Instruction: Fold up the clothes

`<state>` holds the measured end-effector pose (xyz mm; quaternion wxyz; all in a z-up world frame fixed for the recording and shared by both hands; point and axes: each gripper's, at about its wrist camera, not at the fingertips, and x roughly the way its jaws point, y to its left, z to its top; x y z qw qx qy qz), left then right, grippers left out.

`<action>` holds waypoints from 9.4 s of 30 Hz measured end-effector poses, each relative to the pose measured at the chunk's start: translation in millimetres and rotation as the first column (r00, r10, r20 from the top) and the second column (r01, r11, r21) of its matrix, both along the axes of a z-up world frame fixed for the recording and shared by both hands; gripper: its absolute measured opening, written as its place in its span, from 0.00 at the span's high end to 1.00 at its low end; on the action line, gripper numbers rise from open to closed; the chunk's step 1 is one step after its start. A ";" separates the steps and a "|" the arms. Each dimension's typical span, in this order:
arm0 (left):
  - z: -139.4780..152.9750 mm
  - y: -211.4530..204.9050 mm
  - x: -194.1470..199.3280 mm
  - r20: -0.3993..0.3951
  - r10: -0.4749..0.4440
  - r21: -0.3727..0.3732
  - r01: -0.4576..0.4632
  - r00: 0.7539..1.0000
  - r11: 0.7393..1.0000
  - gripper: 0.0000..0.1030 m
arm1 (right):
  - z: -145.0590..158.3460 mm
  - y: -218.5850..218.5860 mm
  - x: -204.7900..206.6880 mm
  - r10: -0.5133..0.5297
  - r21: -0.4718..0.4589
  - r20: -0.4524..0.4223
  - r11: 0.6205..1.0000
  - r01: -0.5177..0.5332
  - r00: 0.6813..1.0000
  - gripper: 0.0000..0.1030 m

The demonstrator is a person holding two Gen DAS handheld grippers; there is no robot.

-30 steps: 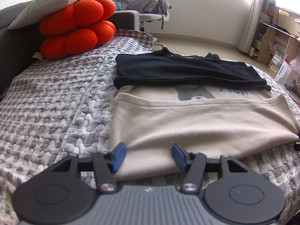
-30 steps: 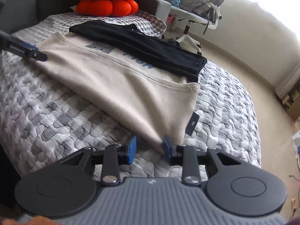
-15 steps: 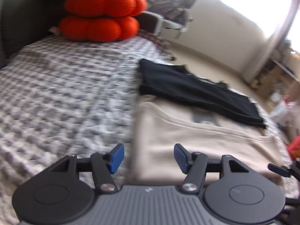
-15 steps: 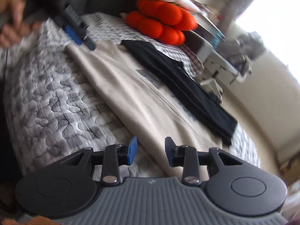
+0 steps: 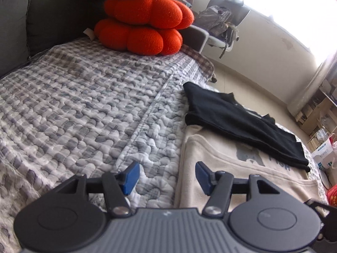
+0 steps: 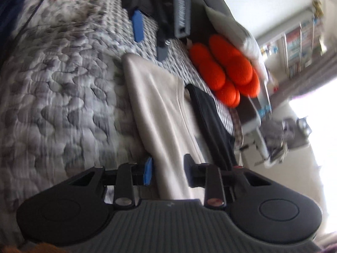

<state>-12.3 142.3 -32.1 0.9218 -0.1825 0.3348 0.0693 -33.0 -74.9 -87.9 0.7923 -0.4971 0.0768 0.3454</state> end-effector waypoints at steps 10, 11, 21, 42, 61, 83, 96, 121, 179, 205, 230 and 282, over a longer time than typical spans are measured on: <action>28.2 -57.8 -43.3 0.167 -0.408 0.340 0.336 0.898 0.878 0.31 | 57.9 -21.5 54.7 -0.069 0.304 -0.377 0.933 0.194 0.923 0.94; 25.7 -64.6 -41.3 0.144 -0.434 0.374 0.357 0.889 0.856 0.31 | 61.8 -24.7 60.3 -0.068 0.322 -0.412 0.922 0.215 0.909 0.94; -8.8 -108.1 -11.6 -0.071 -0.530 0.691 0.425 0.845 0.585 0.32 | 68.3 -27.5 68.3 -0.033 0.343 -0.470 0.914 0.217 0.882 0.94; -5.8 -86.8 6.5 -0.067 -0.444 0.582 0.397 0.893 0.710 0.91 | 21.8 -48.6 28.2 -0.154 0.078 -0.258 0.981 0.180 0.954 0.90; -4.6 -84.9 5.7 -0.078 -0.422 0.559 0.390 0.903 0.732 0.91 | 10.8 -147.3 22.0 -0.356 0.055 -0.193 0.927 0.372 0.914 0.79; 7.2 -67.5 7.3 -0.018 -0.382 0.482 0.343 0.924 0.806 0.91 | 56.9 -185.3 24.4 -0.371 0.312 -0.213 0.851 0.422 0.904 0.95; 29.3 -56.5 30.1 0.012 -0.388 0.416 0.348 0.921 0.840 0.90 | 74.2 -176.0 53.5 -0.404 0.361 -0.134 0.831 0.424 0.905 0.95; 35.6 -21.5 250.4 -0.063 -0.314 0.138 0.320 0.947 0.937 0.92 | 88.1 -158.1 282.4 -0.489 0.333 -0.420 0.700 0.632 0.764 0.95; -1.3 20.3 280.7 -0.022 -0.185 -0.192 0.178 0.982 0.965 0.80 | 61.9 -200.8 315.3 -0.341 0.503 -0.646 0.483 0.717 0.683 0.93; 3.8 24.8 282.2 0.077 -0.143 -0.186 0.155 0.987 0.970 0.20 | 64.1 -239.0 320.2 -0.168 0.615 -0.706 0.335 0.713 0.688 0.40; 82.0 24.9 193.9 0.260 -0.114 -0.266 0.184 0.959 0.946 0.92 | 110.4 -259.3 268.7 -0.054 0.734 -0.578 0.401 0.548 0.814 0.93; 41.3 91.3 144.7 0.051 0.230 -0.385 -0.194 0.972 0.902 0.28 | 68.0 -74.9 265.2 -0.394 0.481 -0.584 0.536 0.693 0.710 0.68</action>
